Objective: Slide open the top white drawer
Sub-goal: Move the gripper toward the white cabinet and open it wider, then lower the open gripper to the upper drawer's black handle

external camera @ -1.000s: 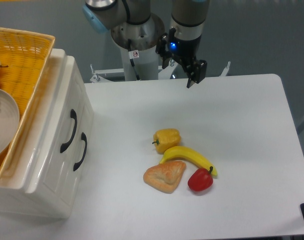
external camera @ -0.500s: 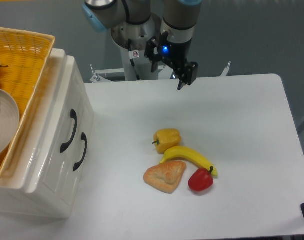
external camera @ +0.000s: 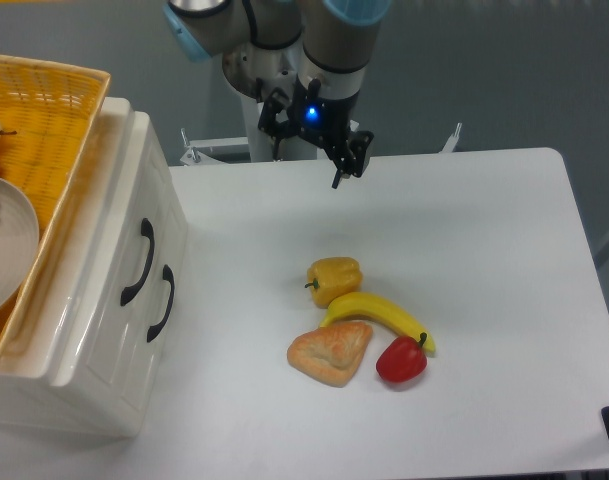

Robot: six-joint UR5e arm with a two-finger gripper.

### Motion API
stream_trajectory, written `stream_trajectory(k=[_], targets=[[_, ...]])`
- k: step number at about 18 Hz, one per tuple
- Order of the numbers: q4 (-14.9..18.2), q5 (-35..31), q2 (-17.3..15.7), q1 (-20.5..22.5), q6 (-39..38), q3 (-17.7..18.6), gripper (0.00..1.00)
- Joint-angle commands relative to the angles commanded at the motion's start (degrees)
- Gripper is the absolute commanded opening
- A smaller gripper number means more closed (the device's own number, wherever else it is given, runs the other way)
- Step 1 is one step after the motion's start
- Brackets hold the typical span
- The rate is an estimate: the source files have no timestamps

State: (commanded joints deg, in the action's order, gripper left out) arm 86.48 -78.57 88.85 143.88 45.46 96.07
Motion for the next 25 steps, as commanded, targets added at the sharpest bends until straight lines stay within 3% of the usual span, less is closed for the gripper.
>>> stream_trajectory(k=[4, 6, 14, 20, 25], targets=[[-0.18, 5.43, 1.23, -0.09, -8.79, -0.97, 1.0], [-1.05, 7.03, 1.93, -0.09, -9.6, -1.93, 1.0], [-1.05, 7.12, 6.06, -4.04, -20.66, -5.19, 1.0], [-1.23, 7.99, 8.0, -5.89, -26.37, -5.36, 1.0], [-1.41, 7.82, 9.67, -7.12, -27.01, -7.38, 1.0]])
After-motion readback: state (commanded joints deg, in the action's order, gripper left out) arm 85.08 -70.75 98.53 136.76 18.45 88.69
